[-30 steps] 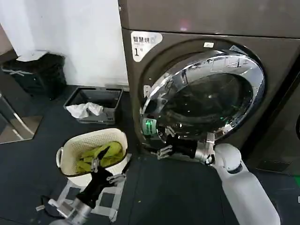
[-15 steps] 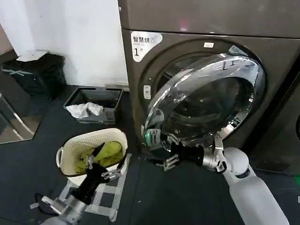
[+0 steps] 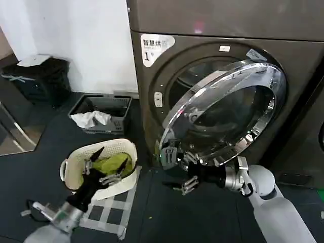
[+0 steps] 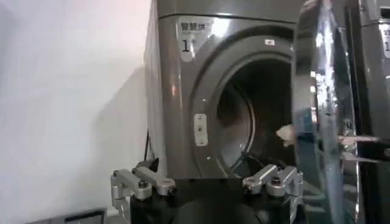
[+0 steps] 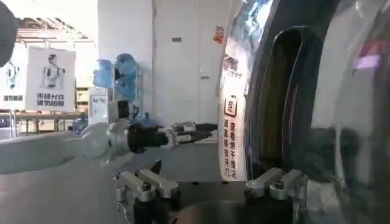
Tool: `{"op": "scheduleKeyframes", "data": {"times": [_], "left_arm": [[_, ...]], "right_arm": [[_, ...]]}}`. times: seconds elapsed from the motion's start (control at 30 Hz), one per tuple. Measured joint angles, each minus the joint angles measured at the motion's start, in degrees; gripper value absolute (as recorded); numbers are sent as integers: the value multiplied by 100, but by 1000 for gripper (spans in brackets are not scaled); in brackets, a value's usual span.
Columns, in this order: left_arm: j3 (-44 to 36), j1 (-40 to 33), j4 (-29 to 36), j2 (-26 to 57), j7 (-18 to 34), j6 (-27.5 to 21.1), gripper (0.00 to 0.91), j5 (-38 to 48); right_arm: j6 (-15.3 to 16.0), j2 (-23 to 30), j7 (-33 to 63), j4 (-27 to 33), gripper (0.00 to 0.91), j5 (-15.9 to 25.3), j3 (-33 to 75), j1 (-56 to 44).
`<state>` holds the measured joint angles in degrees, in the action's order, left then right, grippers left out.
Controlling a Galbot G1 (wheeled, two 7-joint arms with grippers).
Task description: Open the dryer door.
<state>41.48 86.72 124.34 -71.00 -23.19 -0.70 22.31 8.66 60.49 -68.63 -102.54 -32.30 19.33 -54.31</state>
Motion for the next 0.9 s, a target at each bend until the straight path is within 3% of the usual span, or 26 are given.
{"op": "scheduleKeyframes", "data": {"times": [0.43,0.9], "left_arm": [[-149,-598,-166,747,228,-407,907,829],[-775,-1348,-229,1512,529,-529,907,1286]], "right_arm": [[-136,-165,-185,-196,907,-28,130,-285],[-271,-511,44,-682,907,-287,473,-975]]}}
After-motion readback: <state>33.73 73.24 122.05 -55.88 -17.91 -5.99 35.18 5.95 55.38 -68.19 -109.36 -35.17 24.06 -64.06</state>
